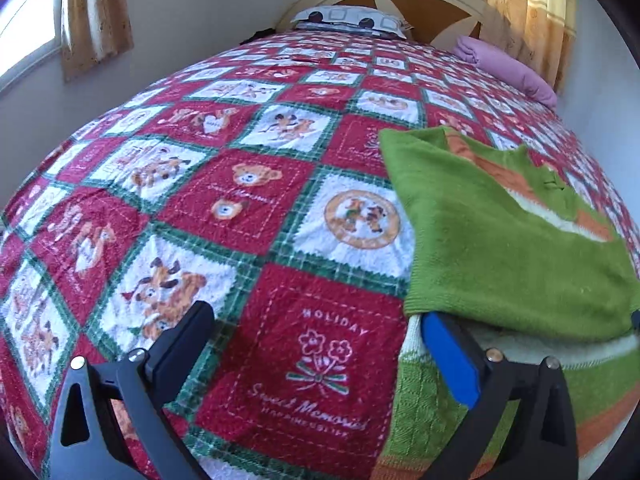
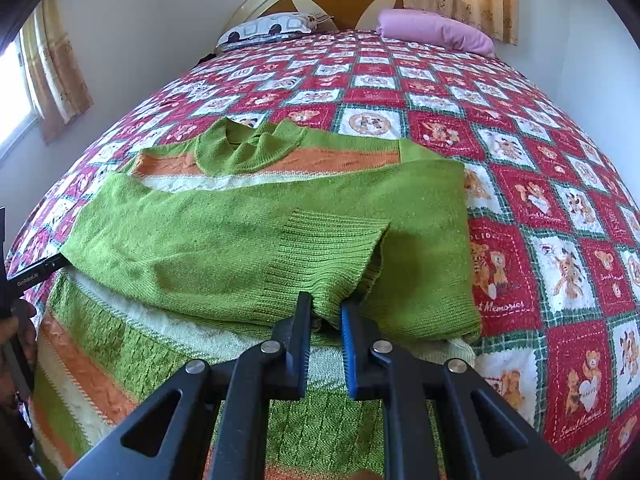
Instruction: Fold small clothes
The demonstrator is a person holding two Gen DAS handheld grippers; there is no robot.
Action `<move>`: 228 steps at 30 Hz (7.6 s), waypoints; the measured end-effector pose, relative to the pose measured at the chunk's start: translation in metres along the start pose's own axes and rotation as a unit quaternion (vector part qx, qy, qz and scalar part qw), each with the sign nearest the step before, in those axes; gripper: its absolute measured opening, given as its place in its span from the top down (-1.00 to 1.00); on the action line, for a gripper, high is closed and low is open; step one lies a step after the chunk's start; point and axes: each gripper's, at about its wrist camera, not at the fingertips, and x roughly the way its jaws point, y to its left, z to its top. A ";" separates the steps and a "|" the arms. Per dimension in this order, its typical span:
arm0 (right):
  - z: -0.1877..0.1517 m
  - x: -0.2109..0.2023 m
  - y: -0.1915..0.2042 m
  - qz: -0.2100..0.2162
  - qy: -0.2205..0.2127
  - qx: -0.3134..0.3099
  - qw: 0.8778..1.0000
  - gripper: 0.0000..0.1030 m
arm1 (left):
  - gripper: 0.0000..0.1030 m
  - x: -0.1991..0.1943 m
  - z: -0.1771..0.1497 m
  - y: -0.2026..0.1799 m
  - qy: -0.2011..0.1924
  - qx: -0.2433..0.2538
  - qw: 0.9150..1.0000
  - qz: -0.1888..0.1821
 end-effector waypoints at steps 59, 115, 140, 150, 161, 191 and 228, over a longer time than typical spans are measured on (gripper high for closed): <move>-0.028 -0.002 0.052 -0.019 -0.011 -0.074 0.997 -0.32 | -1.00 -0.025 -0.006 -0.025 -0.045 0.069 0.997 -0.012; -0.209 -0.162 0.081 0.040 0.011 -0.100 0.994 -0.33 | -1.00 -0.170 -0.146 0.019 -0.013 0.126 0.979 -0.162; -0.266 -0.207 0.047 0.031 -0.013 -0.039 0.999 -0.33 | 0.18 -0.158 -0.205 0.045 0.104 0.076 0.966 -0.224; -0.272 -0.201 -0.003 0.026 0.003 0.050 0.998 -0.33 | 0.20 -0.154 -0.204 0.047 0.090 0.070 0.966 -0.232; -0.277 -0.190 0.007 0.044 0.000 0.036 0.998 0.36 | 0.77 -0.156 -0.208 0.039 0.098 0.089 0.957 -0.259; -0.233 -0.256 -0.007 0.158 -0.148 0.086 0.973 0.93 | 0.83 -0.194 -0.171 0.044 0.044 0.175 0.955 -0.235; -0.032 -0.244 -0.014 0.125 -0.222 0.049 0.966 0.93 | 0.84 -0.156 0.028 -0.003 -0.062 0.128 0.959 -0.243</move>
